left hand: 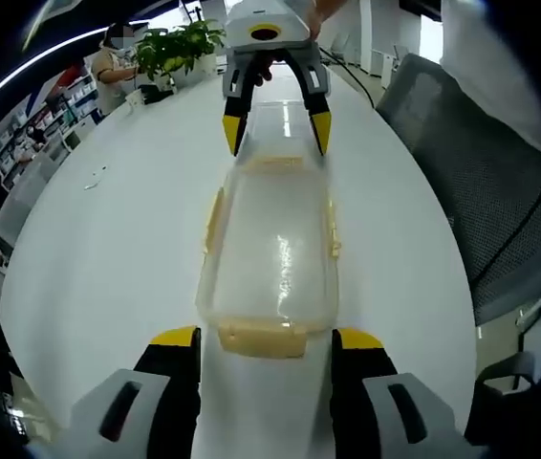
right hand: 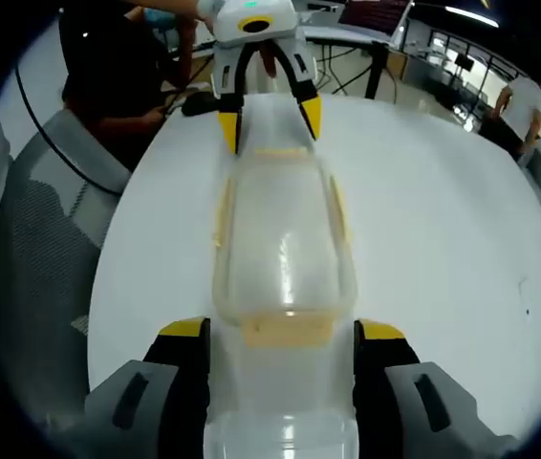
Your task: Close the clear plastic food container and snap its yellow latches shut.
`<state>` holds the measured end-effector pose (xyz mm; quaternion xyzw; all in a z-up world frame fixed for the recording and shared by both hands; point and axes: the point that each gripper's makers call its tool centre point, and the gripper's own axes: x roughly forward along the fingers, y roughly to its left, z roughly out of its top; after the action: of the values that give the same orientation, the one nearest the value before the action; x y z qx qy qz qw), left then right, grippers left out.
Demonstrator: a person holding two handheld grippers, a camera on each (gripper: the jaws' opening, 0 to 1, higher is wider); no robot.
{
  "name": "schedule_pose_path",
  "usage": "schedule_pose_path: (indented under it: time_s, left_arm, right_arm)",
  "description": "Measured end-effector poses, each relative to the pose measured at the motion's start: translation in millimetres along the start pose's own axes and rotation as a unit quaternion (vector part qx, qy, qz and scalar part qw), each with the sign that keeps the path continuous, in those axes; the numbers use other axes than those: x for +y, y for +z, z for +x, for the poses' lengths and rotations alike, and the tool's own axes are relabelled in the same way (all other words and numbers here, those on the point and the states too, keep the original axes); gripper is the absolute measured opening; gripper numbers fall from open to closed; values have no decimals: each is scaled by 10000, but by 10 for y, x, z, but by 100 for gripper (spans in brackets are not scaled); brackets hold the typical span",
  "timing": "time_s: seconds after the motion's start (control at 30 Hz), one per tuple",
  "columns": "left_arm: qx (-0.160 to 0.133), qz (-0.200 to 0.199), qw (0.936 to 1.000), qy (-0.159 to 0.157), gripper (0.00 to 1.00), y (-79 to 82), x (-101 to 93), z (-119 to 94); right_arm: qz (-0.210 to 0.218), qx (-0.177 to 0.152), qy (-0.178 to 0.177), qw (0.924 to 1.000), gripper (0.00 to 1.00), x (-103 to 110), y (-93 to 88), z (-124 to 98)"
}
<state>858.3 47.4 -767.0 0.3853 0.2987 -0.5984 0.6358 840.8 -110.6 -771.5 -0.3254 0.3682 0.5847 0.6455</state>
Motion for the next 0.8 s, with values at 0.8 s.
schedule_pose_path:
  time_s: [0.8]
  left_arm:
    - [28,65,9998,-166,40,-86,6,83]
  right_arm:
    - [-108,288,-12,9995,47,-14,-106,133]
